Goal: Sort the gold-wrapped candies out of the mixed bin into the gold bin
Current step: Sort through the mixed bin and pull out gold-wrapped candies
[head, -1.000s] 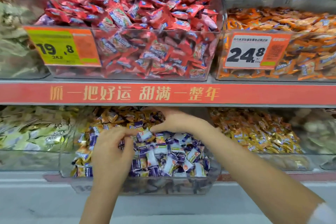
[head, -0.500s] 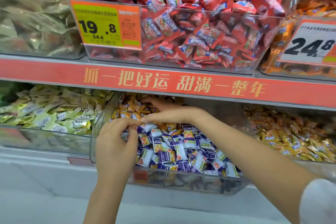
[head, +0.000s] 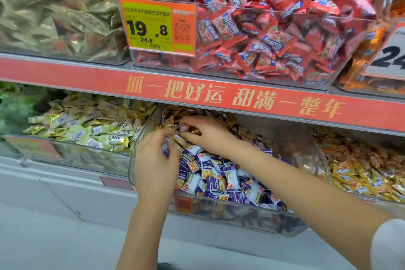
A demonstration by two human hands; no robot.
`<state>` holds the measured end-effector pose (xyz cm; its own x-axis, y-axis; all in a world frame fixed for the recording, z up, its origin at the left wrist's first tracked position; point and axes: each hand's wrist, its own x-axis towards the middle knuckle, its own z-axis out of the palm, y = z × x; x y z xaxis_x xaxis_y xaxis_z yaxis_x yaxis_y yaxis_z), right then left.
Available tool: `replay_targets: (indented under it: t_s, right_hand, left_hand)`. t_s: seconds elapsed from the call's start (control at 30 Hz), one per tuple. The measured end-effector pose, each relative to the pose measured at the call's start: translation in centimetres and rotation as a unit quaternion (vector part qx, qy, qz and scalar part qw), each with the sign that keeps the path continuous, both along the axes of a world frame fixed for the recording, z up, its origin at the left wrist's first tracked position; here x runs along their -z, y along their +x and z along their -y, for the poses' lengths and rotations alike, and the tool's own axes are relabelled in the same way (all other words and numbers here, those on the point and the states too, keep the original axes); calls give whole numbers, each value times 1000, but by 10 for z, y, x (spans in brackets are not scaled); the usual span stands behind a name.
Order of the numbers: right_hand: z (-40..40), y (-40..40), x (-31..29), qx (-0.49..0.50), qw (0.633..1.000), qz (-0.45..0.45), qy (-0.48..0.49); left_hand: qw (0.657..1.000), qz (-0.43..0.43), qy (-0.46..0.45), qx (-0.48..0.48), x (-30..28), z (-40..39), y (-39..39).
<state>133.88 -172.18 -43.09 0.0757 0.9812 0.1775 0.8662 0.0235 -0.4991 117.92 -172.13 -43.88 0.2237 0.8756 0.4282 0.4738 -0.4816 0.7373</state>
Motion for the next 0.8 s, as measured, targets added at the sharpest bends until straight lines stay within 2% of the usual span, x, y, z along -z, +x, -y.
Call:
replay_targets:
  t_s: [0.13,0.33,0.5,0.7,0.8]
  right_hand:
    - [12,7,-9,28,991,-123,-44]
    - [34,15,-25,85,977,-172,-89]
    - [59,22,-33,155,926,-334,-82]
    - [92,26,-37,244,892,-377,-46]
    - [117,28,-46,265,840,-469,-67]
  left_hand:
    - [994,-76,39,72,3,-4,1]
    - [984,-140,55,96,6,-3,4]
    - [967,-226,94,72,11,-4,8]
    - [962,-241,112,63,9,2,12]
    - [958,-190,186,107,4,5,17]
